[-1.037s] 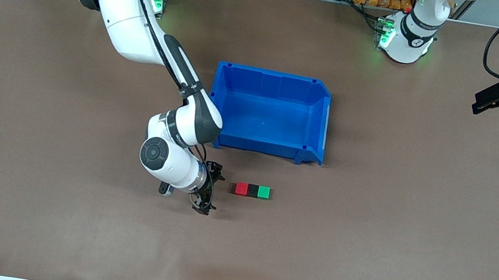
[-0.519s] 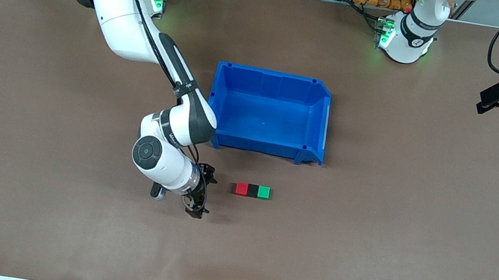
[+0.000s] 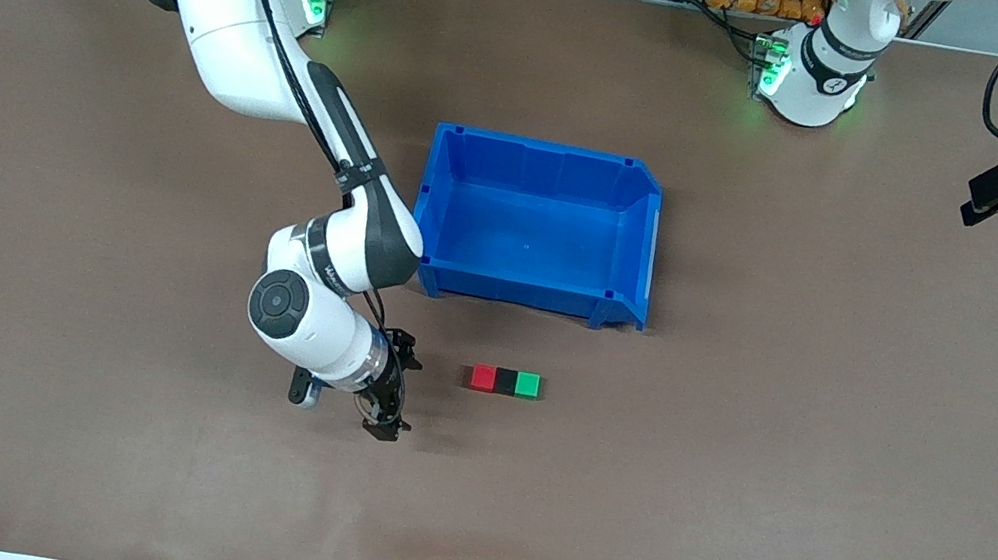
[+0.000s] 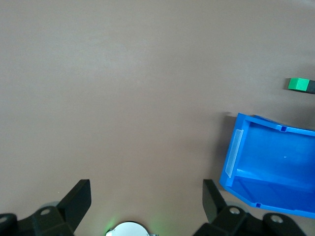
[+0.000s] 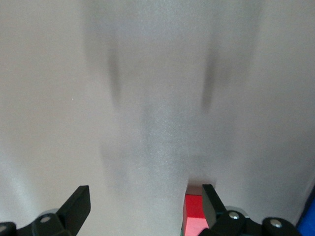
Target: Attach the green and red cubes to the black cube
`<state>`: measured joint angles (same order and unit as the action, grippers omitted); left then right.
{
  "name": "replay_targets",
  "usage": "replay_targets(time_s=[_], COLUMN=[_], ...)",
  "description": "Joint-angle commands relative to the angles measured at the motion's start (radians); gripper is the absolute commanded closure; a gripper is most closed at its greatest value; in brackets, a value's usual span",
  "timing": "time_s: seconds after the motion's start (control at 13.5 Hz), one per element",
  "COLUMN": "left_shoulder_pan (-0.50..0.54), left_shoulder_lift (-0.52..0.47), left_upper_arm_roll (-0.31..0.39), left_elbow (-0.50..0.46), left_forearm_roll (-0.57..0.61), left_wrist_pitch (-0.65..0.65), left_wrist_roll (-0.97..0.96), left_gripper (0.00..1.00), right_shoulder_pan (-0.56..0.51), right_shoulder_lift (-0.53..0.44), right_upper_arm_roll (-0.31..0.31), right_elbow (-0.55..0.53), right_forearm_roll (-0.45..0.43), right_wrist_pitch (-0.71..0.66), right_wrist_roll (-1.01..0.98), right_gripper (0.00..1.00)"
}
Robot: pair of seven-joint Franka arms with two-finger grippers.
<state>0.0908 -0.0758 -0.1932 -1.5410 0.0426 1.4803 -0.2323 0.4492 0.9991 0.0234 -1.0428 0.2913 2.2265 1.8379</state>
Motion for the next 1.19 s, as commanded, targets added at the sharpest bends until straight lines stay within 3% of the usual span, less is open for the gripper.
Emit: replay_targets(time_s=[0.0, 0.37, 1.11], left_shoulder_pan=[0.0, 0.003, 0.0], left_shoulder_lift=[-0.016, -0.028, -0.03], left_upper_arm_roll=[-0.002, -0.015, -0.017], left_elbow=[0.001, -0.002, -0.01], left_forearm_roll=[-0.01, -0.013, -0.013], left_wrist_pitch=[-0.008, -0.046, -0.072], left_wrist_roll=[0.005, 0.024, 0.083], left_gripper=[0.0, 0.0, 0.0], right_shoulder_pan=[-0.015, -0.047, -0.109], right_shoulder_lift=[-0.039, -0.069, -0.146], right_upper_arm_roll=[0.013, 0.018, 0.01], right_elbow=[-0.019, -0.022, -0.02], right_forearm_roll=[-0.015, -0.015, -0.029], right_wrist_pitch=[-0.053, -0.096, -0.372], right_wrist_roll=[-0.011, -0.066, -0.251], right_gripper=[0.0, 0.0, 0.0])
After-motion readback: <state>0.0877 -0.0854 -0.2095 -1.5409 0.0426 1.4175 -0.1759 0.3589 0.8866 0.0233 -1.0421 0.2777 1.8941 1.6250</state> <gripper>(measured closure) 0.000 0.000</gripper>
